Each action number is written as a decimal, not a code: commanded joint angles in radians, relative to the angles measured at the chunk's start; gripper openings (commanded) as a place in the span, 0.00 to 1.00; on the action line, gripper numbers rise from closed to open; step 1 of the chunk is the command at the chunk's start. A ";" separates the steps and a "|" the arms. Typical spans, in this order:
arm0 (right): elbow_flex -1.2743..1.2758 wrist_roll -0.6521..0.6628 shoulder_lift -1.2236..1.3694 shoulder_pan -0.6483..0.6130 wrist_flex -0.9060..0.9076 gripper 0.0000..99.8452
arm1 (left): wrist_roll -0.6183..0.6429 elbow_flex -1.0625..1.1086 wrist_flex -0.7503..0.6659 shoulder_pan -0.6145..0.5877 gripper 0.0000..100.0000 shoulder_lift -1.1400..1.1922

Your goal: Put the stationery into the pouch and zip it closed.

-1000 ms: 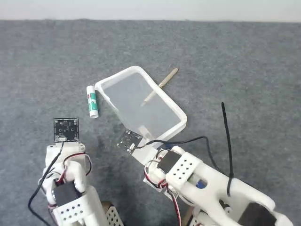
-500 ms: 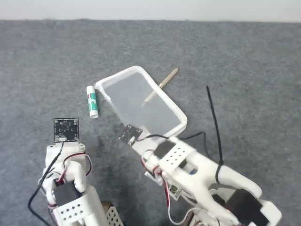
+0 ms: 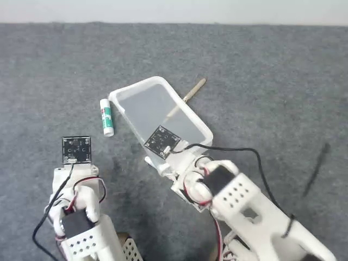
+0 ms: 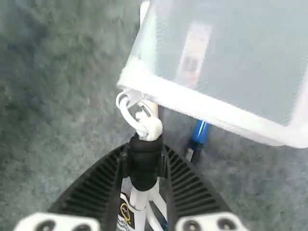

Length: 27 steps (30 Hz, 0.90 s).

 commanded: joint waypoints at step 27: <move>-0.087 -0.054 -0.205 0.005 -0.292 0.01 | 0.324 -0.366 0.104 0.196 0.32 -0.018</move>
